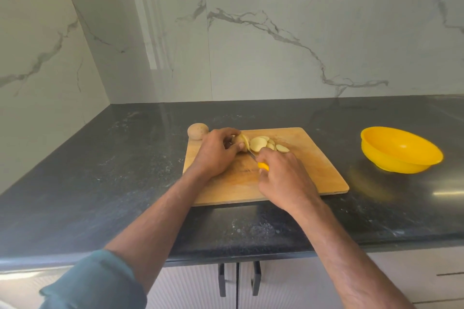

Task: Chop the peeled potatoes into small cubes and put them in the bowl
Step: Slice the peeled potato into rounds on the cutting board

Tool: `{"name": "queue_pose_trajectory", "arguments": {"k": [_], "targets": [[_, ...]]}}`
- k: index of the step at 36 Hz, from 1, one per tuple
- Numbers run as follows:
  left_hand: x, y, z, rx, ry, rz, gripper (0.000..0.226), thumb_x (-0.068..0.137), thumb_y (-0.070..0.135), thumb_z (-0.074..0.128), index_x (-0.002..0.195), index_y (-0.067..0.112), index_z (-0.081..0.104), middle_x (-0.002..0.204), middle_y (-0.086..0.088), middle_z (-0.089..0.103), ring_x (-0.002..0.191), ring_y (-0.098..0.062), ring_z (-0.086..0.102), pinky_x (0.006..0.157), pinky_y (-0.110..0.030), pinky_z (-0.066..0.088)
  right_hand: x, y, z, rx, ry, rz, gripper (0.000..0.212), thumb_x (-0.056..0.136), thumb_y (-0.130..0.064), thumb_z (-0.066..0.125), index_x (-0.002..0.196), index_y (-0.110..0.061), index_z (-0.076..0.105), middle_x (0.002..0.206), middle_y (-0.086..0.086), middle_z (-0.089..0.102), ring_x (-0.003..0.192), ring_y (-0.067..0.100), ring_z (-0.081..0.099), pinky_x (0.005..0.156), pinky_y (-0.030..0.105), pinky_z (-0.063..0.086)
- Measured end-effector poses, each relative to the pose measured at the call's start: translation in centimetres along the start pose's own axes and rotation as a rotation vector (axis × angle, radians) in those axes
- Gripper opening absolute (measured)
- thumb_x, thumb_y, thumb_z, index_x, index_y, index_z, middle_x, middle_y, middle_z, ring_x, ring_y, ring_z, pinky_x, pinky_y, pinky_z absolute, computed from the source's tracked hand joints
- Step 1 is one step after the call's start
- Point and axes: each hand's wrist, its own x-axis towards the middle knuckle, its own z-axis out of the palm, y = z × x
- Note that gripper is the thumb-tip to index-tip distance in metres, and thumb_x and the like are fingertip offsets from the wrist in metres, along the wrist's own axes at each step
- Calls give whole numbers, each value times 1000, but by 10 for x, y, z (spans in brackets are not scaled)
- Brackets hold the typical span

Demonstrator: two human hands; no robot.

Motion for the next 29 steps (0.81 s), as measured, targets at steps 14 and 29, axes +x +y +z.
{"name": "queue_pose_trajectory", "arguments": {"k": [14, 29], "targets": [[2, 0, 4, 66, -34, 27, 37, 95, 29, 72, 130, 21, 64, 109, 2, 68, 101, -16, 62, 91, -34, 53, -1, 8, 2, 18, 64, -60, 17, 92, -16, 60, 106, -24, 64, 90, 0, 65, 80, 20, 58, 64, 30, 44], [0, -3, -5, -143, -20, -78, 57, 90, 17, 77, 141, 22, 50, 121, 6, 60, 99, -1, 59, 71, -2, 44, 3, 19, 4, 174, 129, 29, 10, 91, -16, 62, 92, -26, 61, 82, -6, 62, 74, 15, 54, 53, 20, 36]]}}
